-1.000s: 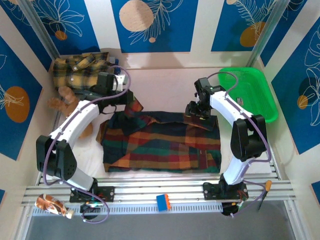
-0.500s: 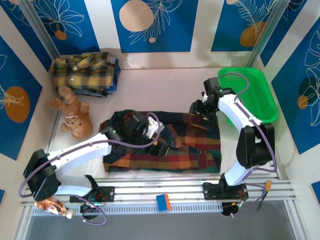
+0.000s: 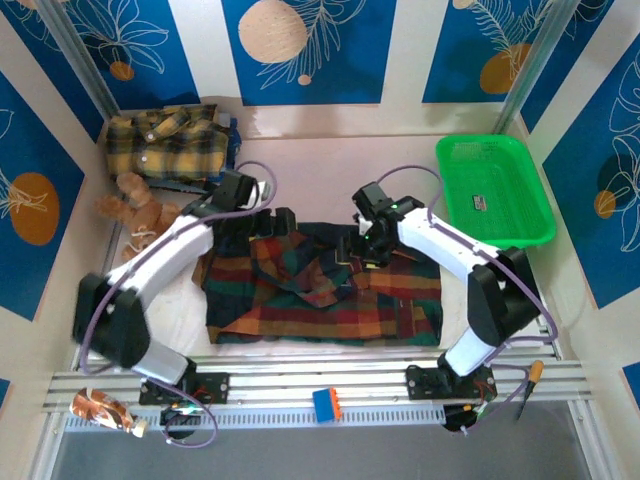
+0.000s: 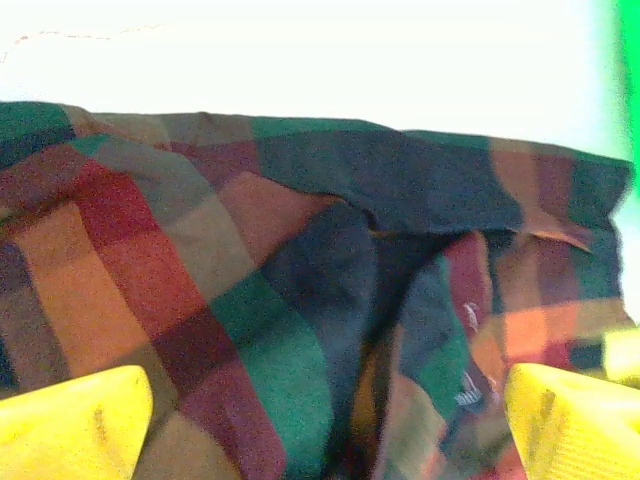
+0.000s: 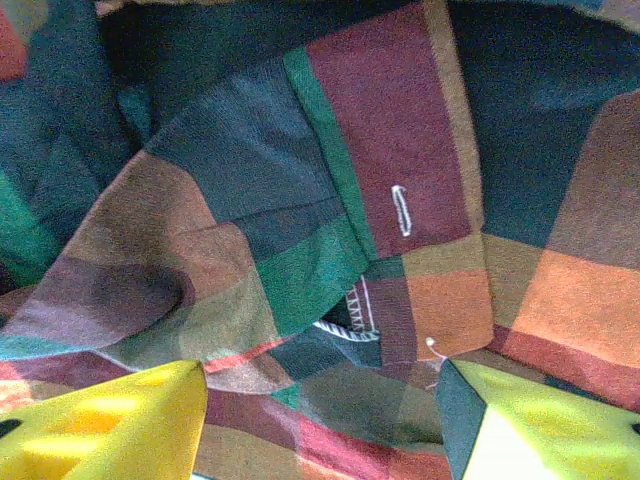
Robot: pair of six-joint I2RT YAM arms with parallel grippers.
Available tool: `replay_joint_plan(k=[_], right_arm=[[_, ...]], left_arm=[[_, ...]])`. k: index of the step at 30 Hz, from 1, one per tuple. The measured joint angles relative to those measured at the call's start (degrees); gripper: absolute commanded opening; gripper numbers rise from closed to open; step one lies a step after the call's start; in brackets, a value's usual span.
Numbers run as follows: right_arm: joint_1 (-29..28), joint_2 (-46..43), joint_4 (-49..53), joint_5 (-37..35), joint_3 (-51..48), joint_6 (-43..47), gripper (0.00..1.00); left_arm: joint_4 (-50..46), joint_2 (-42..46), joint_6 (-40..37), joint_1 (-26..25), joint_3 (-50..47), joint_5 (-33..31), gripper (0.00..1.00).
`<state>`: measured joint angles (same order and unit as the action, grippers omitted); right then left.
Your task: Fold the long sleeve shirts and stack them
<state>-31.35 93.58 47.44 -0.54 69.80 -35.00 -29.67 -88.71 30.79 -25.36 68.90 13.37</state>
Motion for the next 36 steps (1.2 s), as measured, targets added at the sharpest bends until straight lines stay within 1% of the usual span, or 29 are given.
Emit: replay_joint_plan(k=[3, 5, 8, 12, 15, 18, 19, 23, 26, 29, 36], right_arm=[[-1.29, 4.39, 0.28, -1.46, 1.09, -3.93, 0.63], [-1.11, 6.86, 0.42, -1.97, 1.33, -5.84, 0.63], [-1.09, 10.97, 1.97, -3.82, 4.74, -7.67, 0.63], [-1.38, 16.13, 3.52, -7.48, 11.08, -9.22, 0.63], [-1.79, 19.06, 3.93, -10.49, 12.39, -9.73, 0.61], [-2.05, 22.25, 5.20, -13.14, 13.31, -10.36, 0.58], [-2.08, 23.39, 5.75, -14.03, 13.70, -10.60, 0.55], [-2.43, 25.29, 6.97, -17.46, 16.87, -11.41, 0.27], [-2.89, 27.04, 7.58, -19.02, 19.54, -11.76, 0.12], [-2.91, 27.63, 7.41, -20.87, 20.87, -11.41, 0.00], [-0.55, 26.36, 5.31, -24.39, 22.01, -8.39, 0.00]], left_arm=[[-0.02, -7.32, -0.20, 1.73, 1.22, 1.20, 0.75], [-0.24, -9.99, 0.09, 2.38, 1.40, 2.10, 0.69], [-0.79, -13.53, -0.28, 2.91, 3.13, 3.13, 0.62], [-0.81, -17.25, -0.87, 3.48, 3.78, 3.21, 0.59], [-0.81, -19.56, -0.90, 4.66, 3.30, 2.47, 0.57], [-0.83, -20.85, -0.87, 6.51, 2.40, 1.73, 0.56], [-0.81, -20.92, -0.90, 7.21, 2.16, 1.84, 0.56], [-0.55, -20.74, -0.90, 8.26, 1.86, 1.79, 0.56], [0.17, -20.55, -0.76, 8.83, 1.36, 2.08, 0.56], [0.31, -20.52, -0.61, 9.75, 1.38, 2.10, 0.56], [-0.04, -22.53, 0.50, 13.75, 5.05, 1.27, 0.56]])
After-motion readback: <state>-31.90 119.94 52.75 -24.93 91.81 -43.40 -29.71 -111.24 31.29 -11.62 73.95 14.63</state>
